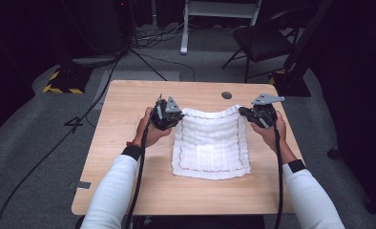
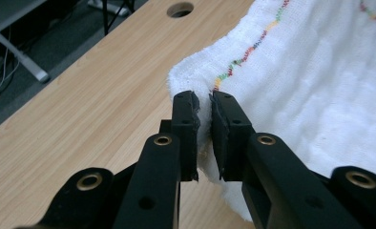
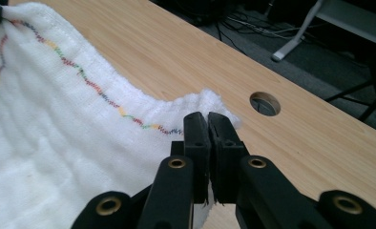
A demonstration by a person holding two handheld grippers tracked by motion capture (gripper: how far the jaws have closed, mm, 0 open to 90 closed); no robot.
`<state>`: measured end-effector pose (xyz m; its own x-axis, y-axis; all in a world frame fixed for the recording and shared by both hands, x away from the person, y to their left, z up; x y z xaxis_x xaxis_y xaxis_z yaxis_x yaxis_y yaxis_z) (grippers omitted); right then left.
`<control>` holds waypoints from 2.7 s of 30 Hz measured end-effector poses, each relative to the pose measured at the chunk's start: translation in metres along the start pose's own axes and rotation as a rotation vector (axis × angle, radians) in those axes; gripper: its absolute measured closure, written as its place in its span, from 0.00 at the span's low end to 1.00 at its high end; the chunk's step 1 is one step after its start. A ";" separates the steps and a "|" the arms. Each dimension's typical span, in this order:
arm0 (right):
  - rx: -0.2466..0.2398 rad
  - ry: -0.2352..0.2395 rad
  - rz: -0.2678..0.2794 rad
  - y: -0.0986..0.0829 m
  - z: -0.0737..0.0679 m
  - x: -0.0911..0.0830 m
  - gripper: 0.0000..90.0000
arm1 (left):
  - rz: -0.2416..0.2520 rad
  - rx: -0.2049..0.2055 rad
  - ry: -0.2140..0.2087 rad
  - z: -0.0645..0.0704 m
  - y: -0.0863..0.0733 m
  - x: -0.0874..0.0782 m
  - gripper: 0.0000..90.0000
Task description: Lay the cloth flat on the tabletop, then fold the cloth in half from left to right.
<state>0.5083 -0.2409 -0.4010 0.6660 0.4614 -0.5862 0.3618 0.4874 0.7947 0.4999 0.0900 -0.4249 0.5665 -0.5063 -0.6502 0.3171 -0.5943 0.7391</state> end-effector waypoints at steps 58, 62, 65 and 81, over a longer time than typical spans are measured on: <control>-0.114 0.202 -0.256 -0.145 -0.064 -0.049 0.50 | -0.161 0.047 -0.236 0.097 -0.093 -0.022 0.28; -0.123 0.204 -0.236 -0.139 -0.068 -0.050 0.48 | -0.136 0.025 -0.228 0.091 -0.091 -0.025 0.27; -0.104 0.216 -0.213 -0.132 -0.072 -0.050 0.43 | -0.125 0.026 -0.209 0.086 -0.091 -0.026 0.27; -0.171 0.280 -0.137 -0.095 -0.110 -0.034 0.42 | -0.130 -0.110 -0.156 0.027 -0.079 -0.004 0.27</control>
<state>0.3796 -0.2217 -0.4741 0.4056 0.5572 -0.7246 0.3047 0.6650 0.6819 0.4527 0.1221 -0.4853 0.3940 -0.5255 -0.7541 0.4654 -0.5934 0.6567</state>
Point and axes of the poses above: each handheld gripper's, and its own axes: x roughly forward along the jaws, y roughly out of its top, z roughly to its right, the point moved 2 cm from there along x, roughly forward along the jaws, and after that the axes turned 2 degrees about -z, right-handed, at the moved point
